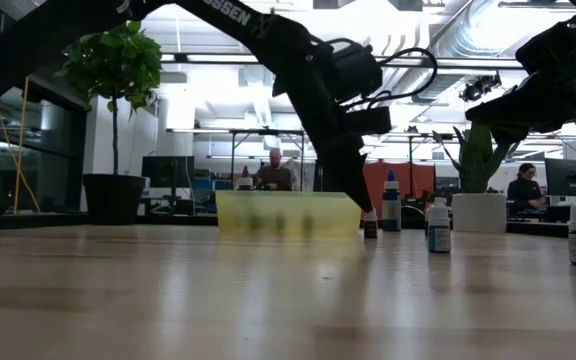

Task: Pick & Place food coloring
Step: Put the small brown food coloring bottle into the yellow container

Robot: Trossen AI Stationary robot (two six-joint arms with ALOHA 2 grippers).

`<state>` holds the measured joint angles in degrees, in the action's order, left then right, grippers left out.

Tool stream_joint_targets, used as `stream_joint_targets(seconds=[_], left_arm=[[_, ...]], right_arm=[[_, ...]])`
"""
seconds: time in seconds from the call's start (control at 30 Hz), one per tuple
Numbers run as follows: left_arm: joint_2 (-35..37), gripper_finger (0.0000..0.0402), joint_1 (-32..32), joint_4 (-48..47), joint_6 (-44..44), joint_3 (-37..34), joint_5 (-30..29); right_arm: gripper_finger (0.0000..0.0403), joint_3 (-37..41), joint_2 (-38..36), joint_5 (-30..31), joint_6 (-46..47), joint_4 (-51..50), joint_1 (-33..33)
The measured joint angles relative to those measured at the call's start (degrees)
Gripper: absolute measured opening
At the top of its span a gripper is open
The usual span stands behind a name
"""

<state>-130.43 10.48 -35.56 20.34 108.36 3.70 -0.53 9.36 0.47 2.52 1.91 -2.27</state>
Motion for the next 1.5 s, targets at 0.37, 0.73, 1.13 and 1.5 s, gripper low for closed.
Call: stream_joint_targets(seconds=[0.37,0.73,1.13,1.5], left_arm=[[0.0,0.0128,0.3,3.2,2.4,-1.3,1.3],[-1.4,0.0128,0.4,5.1,2.1,-1.1,1.9],[-1.9,0.0098,0.4,5.5,0.7,-1.2,1.5],[-0.9,0.0032,0.5,3.5,-5.5,-1.2,-5.9]], right_arm=[[0.0,0.0,0.0,0.0,0.0,0.0,0.0],[0.0,0.0,0.0,0.0,0.0,0.0,0.0],[0.0,0.0,0.0,0.0,0.0,0.0,0.0],[0.0,0.0,0.0,0.0,0.0,0.0,0.0]])
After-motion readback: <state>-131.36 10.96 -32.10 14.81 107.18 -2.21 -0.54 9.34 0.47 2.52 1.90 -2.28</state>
